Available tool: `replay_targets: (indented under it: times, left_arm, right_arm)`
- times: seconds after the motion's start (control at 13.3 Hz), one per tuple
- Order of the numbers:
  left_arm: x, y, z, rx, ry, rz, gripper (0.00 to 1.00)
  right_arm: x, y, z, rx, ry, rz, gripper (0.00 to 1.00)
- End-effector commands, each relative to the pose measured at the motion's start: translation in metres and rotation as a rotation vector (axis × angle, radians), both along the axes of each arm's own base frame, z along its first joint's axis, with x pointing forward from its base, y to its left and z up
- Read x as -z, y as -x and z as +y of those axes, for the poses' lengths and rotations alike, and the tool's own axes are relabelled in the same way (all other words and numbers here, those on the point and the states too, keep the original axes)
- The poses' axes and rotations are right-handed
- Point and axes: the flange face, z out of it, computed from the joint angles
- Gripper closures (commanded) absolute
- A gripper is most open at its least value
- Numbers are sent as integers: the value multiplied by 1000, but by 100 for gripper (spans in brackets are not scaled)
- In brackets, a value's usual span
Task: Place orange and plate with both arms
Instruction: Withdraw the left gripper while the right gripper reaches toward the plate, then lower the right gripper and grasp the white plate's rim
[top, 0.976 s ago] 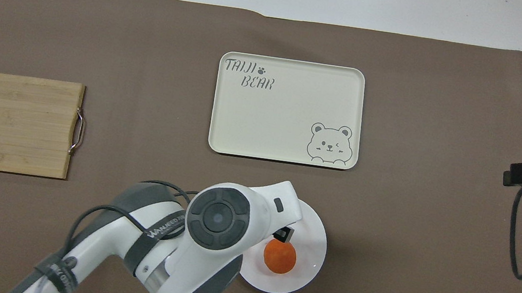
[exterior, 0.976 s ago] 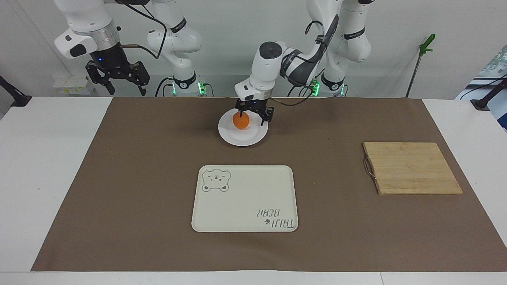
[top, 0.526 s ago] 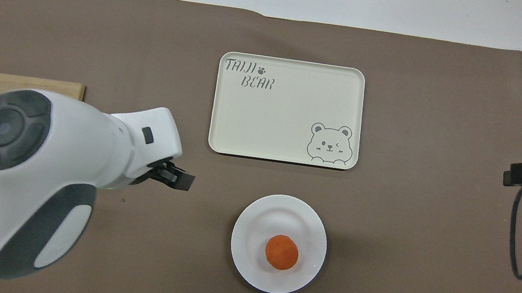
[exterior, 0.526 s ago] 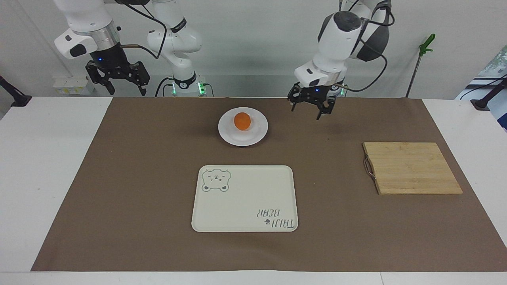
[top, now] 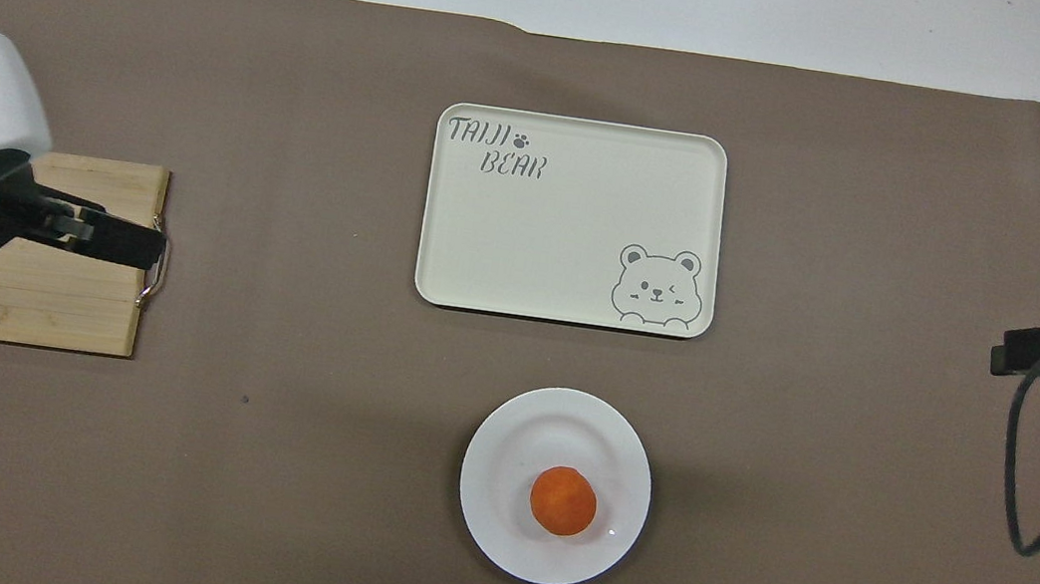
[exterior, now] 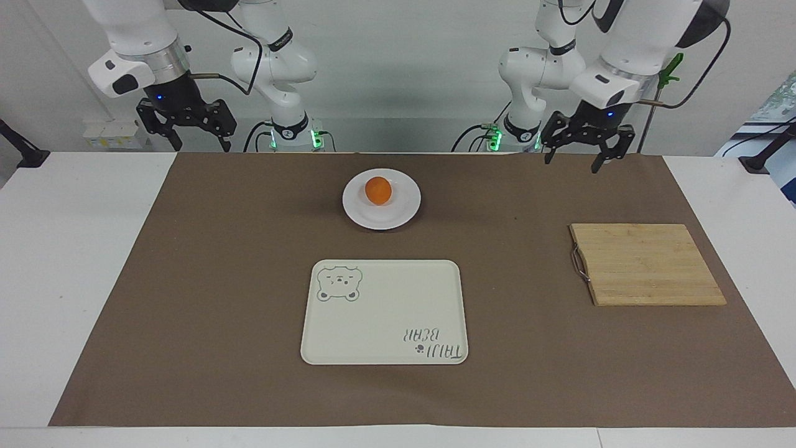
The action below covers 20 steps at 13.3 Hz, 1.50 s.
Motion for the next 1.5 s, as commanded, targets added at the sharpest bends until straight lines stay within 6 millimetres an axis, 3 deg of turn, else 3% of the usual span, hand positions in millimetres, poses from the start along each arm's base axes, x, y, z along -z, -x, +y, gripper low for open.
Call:
replay_targets:
  times: [0.0,0.23,0.45,0.6,0.9,1.43]
  left_arm:
    - [-14,-13,19,18,-26,36,0]
    - [-37,-19,37,27,-35,47,0]
    - [-41,-16,52,46,-76,40,0]
    - [-40,-14,53,52,-83,44,0]
    - [-40,-15,56,45,-81,40,0]
    - [-38,-19,67,21,-81,54,0]
  right_arm:
    - [43,-6,9,-24,-70,5,0]
    - [101,-21,39,-40,-145,23,0]
    - [152,-36,75,-56,-236,72,0]
    - [179,-35,99,-58,-273,65,0]
    - [238,-8,122,-44,-399,117,0]
    - [300,43,124,65,-618,202,0]
